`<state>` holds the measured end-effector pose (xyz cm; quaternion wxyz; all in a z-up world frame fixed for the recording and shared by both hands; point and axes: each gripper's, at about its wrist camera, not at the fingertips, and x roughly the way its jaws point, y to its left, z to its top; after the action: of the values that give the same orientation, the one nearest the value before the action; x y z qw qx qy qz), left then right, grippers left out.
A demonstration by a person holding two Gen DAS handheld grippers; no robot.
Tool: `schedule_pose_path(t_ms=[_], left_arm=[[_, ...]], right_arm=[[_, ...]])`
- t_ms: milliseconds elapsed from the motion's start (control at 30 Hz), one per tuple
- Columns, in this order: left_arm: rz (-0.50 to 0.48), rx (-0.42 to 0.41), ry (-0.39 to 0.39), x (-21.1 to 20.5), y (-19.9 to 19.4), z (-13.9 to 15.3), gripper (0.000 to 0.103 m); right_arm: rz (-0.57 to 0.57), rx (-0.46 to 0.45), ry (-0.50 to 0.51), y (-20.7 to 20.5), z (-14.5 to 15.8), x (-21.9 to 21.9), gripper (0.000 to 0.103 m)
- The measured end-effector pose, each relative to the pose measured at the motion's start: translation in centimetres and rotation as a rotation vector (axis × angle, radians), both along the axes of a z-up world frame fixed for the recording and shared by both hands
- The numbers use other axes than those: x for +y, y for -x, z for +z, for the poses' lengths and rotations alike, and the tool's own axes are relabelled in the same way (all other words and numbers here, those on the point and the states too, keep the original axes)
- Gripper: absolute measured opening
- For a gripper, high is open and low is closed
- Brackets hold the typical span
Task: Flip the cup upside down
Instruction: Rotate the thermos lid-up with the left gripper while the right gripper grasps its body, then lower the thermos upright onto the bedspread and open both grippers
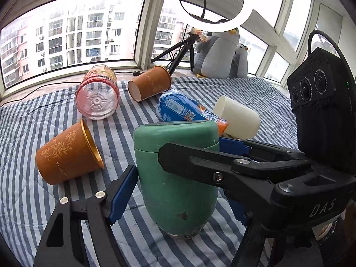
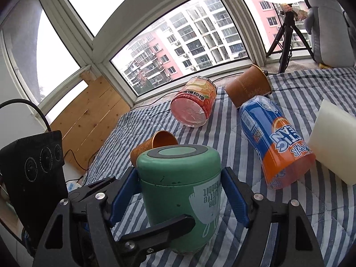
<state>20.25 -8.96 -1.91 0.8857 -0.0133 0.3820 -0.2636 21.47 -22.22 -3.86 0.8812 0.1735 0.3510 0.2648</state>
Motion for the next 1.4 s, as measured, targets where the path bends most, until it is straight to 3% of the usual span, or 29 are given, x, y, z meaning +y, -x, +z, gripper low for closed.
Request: schedule_pose_path(t_ms=[367,533,1133,1400], left_arm=[[-0.042,-0.098,-0.075,-0.1,5.2,0.2,0.078],[-0.058,-0.09,-0.072,0.3,6.9,-0.5,0.076],[-0.062,-0.09,-0.085,0.8,8.4,-0.8,0.076],[-0.058,-0.08,-0.077,1.5,8.7,-0.5,0.084]], right_arm=[[0.057,-0.199,0.152,6.2,0.9,1.6,0.074],[0.066,-0.255,0.206,8.4,0.9,1.9,0.075],[0.042,-0.342,0.214,9.9,1.6,1.8,0.083],[0.034,-0.348,0.183,10.6,2.4,1.4,0.095]])
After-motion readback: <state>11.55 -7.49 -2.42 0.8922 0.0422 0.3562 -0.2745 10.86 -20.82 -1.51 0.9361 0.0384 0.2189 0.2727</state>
